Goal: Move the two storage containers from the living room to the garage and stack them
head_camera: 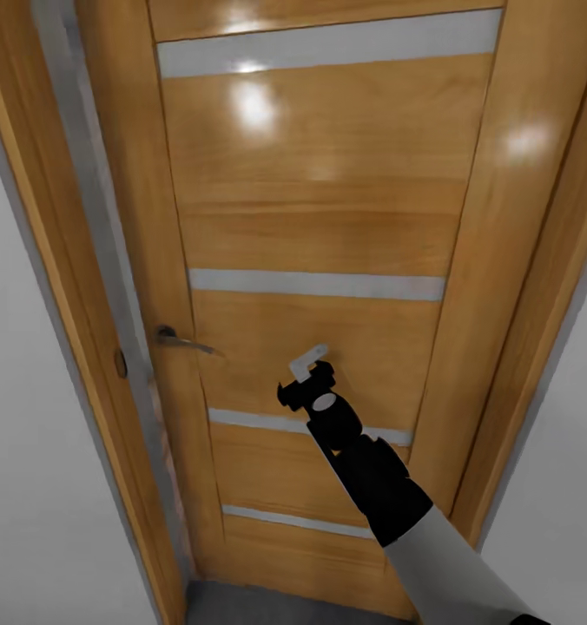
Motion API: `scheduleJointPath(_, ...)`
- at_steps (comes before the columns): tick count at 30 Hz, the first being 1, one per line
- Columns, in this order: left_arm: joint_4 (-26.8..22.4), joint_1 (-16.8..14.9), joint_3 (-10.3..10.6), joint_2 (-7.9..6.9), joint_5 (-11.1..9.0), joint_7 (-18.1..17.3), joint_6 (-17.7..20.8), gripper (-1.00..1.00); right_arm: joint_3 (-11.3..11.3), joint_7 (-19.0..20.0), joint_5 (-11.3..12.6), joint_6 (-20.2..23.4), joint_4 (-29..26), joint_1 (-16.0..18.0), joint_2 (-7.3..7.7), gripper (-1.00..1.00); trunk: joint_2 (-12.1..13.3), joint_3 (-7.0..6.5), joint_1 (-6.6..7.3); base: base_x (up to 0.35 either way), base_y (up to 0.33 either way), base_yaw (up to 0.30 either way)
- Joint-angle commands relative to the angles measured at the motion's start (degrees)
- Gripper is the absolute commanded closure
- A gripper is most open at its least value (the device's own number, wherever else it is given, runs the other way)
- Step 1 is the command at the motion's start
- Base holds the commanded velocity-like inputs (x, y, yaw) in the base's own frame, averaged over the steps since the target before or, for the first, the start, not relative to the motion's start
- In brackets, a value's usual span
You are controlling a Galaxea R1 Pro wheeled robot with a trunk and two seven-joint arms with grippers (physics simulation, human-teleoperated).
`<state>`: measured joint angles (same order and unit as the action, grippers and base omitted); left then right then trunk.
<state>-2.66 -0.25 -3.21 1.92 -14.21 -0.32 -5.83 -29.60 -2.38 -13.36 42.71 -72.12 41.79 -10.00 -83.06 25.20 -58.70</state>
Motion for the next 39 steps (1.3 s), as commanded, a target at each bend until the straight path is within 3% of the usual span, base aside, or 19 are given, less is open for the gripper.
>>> scheduleJointPath(1, 0.01, -0.02, -0.34, 0.02, -0.07, -0.03, -0.15, -1.00, -0.03, -0.74, -0.62, 0.31, 0.77, 0.05, 0.00, -1.00, -0.01, 0.06, -0.03, 0.163, 0.000, 0.000)
scheduleJointPath(5, 0.01, -0.02, -0.39, 0.02, -0.07, -0.03, -0.15, -1.00, -0.02, -1.75, -0.67, -0.36, 3.84, 0.05, 0.00, -1.00, -0.01, 0.06, -0.03, 0.057, 0.000, 0.000)
scheduleJointPath(7, 0.00, -0.02, -0.39, 0.02, -0.11, -0.03, -0.15, -1.00, 0.13, -3.35, -0.60, -3.57, 6.71, 0.05, 0.00, -1.00, -0.01, 0.06, -0.03, 0.009, 0.000, 0.000)
scheduleJointPath(12, 0.01, -0.02, -0.39, 0.02, -0.12, -0.03, -0.15, -1.00, 0.33, -7.36, -0.94, -5.00, 6.85, 0.05, 0.00, -1.00, -0.01, 0.06, -0.03, 0.001, 0.000, 0.000)
scheduleJointPath(25, 0.02, -0.02, -0.35, 0.02, -0.10, -0.03, -0.15, -1.00, 0.01, -7.52, -0.94, -4.80, 6.84, 0.05, 0.00, -1.00, -0.01, 0.06, -0.03, 0.009, 0.000, 0.000)
scheduleJointPath(39, 0.02, -0.02, -0.11, 0.02, 0.23, -0.03, -0.10, -1.00, 0.06, -8.67, -1.12, -4.99, 7.08, 0.05, 0.00, -1.00, -0.01, 0.06, -0.03, 0.292, 0.000, 0.000)
